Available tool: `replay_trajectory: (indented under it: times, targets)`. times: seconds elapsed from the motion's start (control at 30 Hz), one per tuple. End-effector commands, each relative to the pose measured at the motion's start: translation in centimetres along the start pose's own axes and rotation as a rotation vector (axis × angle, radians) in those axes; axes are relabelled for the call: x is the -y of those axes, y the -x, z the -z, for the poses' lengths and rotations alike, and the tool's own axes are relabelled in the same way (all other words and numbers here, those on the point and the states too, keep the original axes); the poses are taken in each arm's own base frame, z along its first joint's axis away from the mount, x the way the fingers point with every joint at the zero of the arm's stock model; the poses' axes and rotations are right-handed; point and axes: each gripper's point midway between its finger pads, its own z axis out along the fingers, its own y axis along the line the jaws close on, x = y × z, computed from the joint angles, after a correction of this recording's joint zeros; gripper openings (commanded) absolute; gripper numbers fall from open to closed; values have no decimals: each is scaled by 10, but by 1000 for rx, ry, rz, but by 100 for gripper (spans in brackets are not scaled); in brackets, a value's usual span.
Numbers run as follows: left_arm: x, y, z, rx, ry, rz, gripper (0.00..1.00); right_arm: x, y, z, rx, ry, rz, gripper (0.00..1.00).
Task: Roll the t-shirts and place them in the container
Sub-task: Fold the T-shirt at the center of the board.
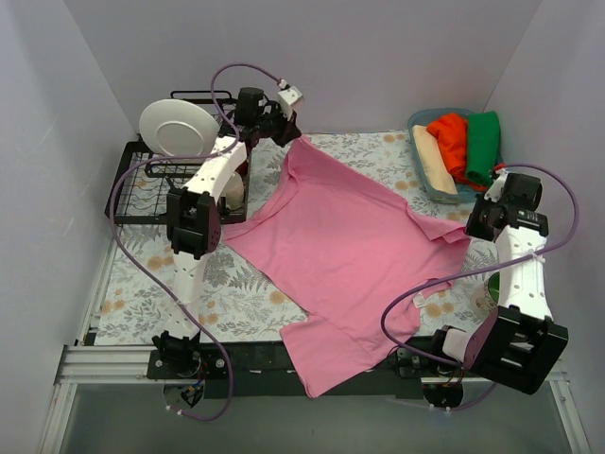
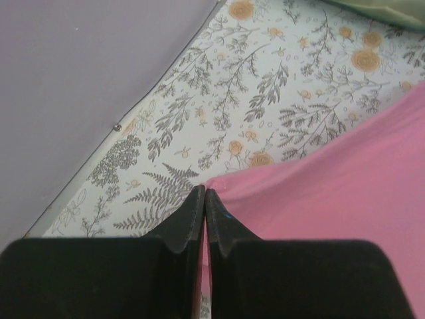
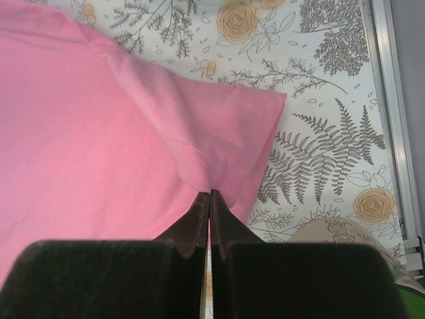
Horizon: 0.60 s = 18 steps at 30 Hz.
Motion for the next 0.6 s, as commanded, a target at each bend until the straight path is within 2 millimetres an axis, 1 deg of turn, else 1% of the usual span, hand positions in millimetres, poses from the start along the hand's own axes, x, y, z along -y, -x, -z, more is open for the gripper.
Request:
replay_trajectory:
  times: [0.0,0.07,0.1,0.17,0.2,0.23,0.27,0.3,0.33,0.4,0.43,0.53,0.57]
  targets:
    - [-1,41,-14,126,29,34,0,-1,46,10,116,0,-26,1]
    - [8,45,-18,134,14,23,0,-2,50,13,120,2,-25,1]
    - [11,43,-19,130,6,26,0,-4,52,16,125,10,-26,1]
    - [16,43,-16,128,-13,29,0,-6,48,19,104,19,-28,1]
    - [18,51,-9,134,-10,5,0,-8,47,22,105,28,-27,1]
    - [22,41,-8,110,-21,8,0,-8,40,23,84,31,-28,1]
    - [23,36,-3,95,-30,2,0,-9,36,25,76,34,-26,1]
    - [23,44,7,102,-26,-33,0,-11,33,28,75,41,-24,1]
    - [25,31,10,72,-36,-21,0,-12,23,27,48,46,-27,1]
    - [18,34,26,72,-33,-45,0,-17,14,31,35,71,-29,1]
    - [18,31,31,54,-38,-40,0,-18,5,29,16,82,-33,1]
    - [5,24,49,27,-37,-74,0,-28,-9,32,0,136,-35,1]
    - [3,24,52,24,-39,-90,0,-30,-18,32,-23,146,-36,1]
